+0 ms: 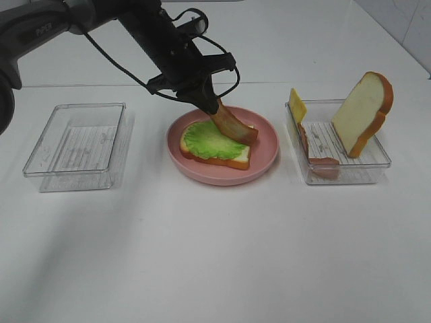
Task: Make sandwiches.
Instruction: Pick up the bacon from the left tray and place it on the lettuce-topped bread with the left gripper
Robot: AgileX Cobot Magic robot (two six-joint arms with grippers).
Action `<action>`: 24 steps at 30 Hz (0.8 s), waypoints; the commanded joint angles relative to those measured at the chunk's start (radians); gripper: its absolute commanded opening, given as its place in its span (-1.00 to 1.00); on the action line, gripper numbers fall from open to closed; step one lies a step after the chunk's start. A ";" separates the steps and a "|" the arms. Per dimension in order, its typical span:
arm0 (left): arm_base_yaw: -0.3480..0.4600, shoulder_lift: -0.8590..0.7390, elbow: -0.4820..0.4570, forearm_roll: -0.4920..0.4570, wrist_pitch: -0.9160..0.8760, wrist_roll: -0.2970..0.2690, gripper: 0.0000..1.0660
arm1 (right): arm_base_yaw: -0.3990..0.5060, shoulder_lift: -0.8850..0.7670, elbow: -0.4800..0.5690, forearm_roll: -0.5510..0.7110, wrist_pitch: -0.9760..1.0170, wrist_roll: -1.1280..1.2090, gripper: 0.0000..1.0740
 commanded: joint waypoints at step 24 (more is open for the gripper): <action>-0.003 0.031 0.001 0.125 0.091 -0.050 -1.00 | -0.001 -0.021 0.002 0.001 -0.005 -0.005 0.75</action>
